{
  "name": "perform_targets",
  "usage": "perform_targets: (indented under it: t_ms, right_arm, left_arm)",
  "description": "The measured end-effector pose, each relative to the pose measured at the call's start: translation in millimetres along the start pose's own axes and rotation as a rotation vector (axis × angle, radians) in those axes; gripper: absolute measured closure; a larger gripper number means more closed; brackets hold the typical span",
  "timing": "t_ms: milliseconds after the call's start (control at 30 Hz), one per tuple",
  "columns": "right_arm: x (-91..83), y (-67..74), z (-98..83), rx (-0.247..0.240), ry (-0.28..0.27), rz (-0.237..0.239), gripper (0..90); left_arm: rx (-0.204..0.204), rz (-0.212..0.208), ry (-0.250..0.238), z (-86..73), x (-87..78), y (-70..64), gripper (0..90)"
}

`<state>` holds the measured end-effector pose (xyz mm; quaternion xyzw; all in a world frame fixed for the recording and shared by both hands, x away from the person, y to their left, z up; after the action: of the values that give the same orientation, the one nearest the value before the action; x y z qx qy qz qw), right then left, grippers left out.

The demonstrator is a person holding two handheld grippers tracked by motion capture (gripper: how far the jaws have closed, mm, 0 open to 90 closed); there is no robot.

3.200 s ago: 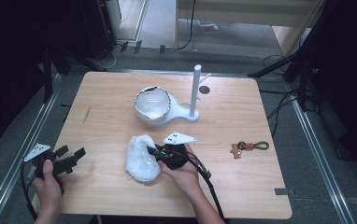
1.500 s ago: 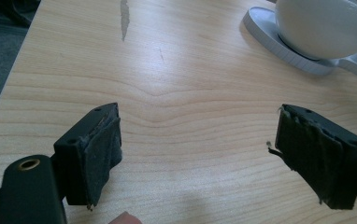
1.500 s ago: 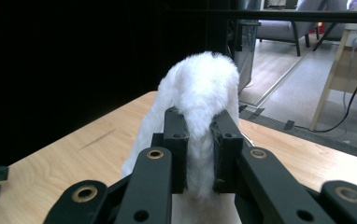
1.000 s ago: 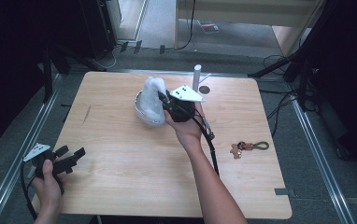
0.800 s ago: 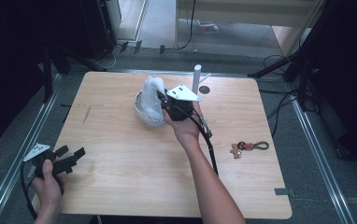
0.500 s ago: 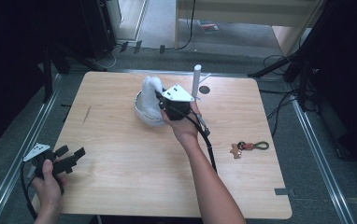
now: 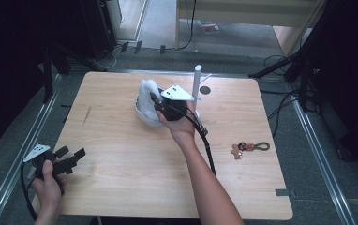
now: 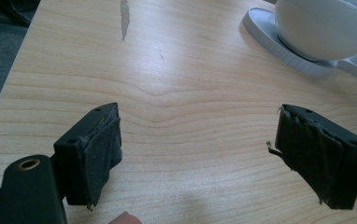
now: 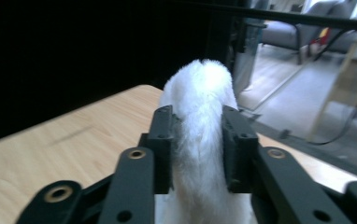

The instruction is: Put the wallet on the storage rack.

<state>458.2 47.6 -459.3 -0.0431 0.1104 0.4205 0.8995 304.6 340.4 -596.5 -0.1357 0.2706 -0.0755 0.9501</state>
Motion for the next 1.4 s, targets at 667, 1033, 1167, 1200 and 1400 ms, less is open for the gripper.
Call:
perform_targets:
  t_ms: [667,1033,1167,1200,1400]
  right_arm:
    - [-11.7,0.3,-4.0,0.223,-0.032,0.136,48.4]
    - [-9.5,-23.2,-20.4,0.246,0.041,0.025,44.5]
    - [-9.1,-28.0,-25.0,0.277,0.049,0.013,43.1]
    - [-9.0,-29.2,-26.2,0.282,0.049,0.01,42.5]
    - [-8.1,-37.4,-40.6,0.296,0.096,-0.029,40.6]
  left_arm:
    - [0.0,0.002,0.002,-0.1,0.1,-0.1,15.4]
    - [0.0,0.002,0.003,-0.2,0.2,0.2,15.4]
    - [0.0,0.002,0.002,-0.1,0.2,0.1,15.4]
    - [0.0,0.002,0.002,-0.2,0.2,0.2,15.4]
    - [0.0,0.001,0.003,-0.2,0.2,0.2,15.4]
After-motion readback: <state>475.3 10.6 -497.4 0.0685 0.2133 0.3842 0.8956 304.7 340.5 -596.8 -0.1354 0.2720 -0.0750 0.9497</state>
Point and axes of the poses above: each handheld gripper's, and its own axes: x roughly forward along the jaws, z roughly out of its top, y roughly to its left, the point moved 9 cm from there along x, roughly forward along the jaws, and after that the axes turned 7 degrees about z, right-handed, at the moved point
